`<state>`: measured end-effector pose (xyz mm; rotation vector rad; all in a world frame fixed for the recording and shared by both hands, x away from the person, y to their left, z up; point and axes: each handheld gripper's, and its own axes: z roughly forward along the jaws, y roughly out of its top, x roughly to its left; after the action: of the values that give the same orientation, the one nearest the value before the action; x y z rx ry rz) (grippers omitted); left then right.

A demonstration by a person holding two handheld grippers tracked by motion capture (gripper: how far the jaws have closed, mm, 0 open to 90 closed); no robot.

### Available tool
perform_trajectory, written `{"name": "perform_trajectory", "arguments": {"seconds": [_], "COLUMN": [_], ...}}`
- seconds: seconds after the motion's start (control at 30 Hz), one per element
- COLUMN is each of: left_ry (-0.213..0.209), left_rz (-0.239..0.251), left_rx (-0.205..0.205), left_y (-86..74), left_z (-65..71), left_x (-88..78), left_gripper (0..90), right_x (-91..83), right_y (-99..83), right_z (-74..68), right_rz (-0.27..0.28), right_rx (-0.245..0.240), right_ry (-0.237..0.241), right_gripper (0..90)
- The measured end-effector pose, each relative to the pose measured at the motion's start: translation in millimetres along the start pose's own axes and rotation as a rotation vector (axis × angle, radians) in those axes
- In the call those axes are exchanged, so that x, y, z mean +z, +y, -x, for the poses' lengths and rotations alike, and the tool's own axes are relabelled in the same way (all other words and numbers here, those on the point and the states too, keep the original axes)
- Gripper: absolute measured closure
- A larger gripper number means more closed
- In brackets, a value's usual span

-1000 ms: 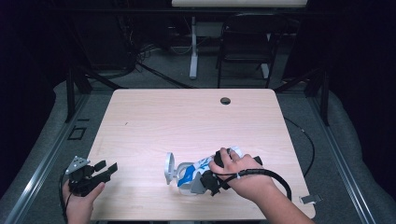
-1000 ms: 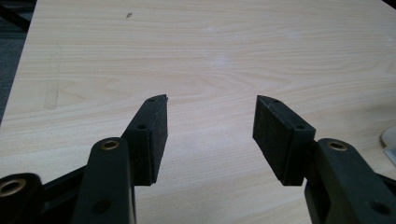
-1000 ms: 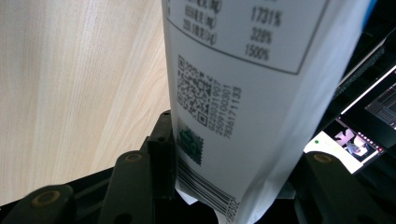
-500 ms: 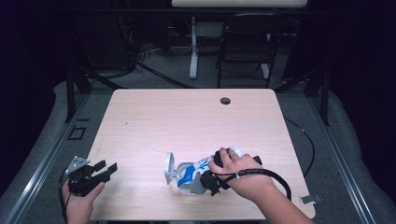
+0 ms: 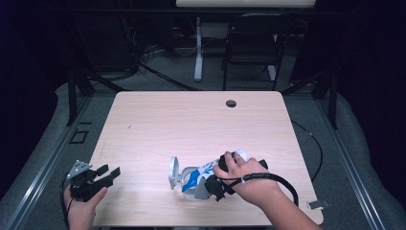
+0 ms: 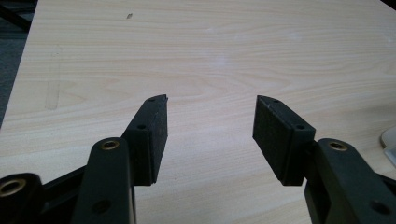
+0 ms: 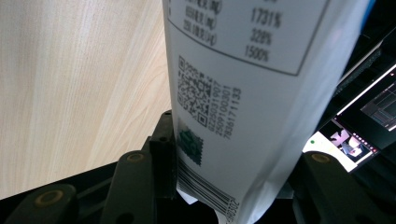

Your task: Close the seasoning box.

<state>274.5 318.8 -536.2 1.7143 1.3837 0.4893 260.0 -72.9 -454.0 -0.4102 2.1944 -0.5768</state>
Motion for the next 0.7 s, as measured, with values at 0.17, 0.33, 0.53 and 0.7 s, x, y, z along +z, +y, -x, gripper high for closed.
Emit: {"name": "perform_trajectory", "arguments": {"seconds": [0.17, 0.33, 0.53, 0.7], "left_ry": [-0.001, 0.000, -0.001, -0.001], "left_rz": [0.001, 0.001, 0.002, 0.002], "left_rx": [0.000, -0.001, -0.002, -0.002], "left_y": [0.0, -0.1, -0.1, -0.1], "left_z": [-0.2, -0.3, -0.7, -0.7], "left_x": [-0.1, 0.0, -0.4, -0.3], "left_gripper": [45.7, 45.7, 45.7, 45.7], "right_x": [-0.3, -0.6, -0.9, -1.1], "right_y": [0.1, 0.2, 0.4, 0.6], "right_z": [0.4, 0.6, 0.7, 0.8], "right_rz": [-0.001, -0.003, -0.004, -0.005], "right_rx": [-0.003, -0.006, -0.007, -0.009], "right_ry": [-0.001, -0.003, -0.003, -0.003], "right_gripper": [55.3, 55.6, 55.9, 56.2]}}
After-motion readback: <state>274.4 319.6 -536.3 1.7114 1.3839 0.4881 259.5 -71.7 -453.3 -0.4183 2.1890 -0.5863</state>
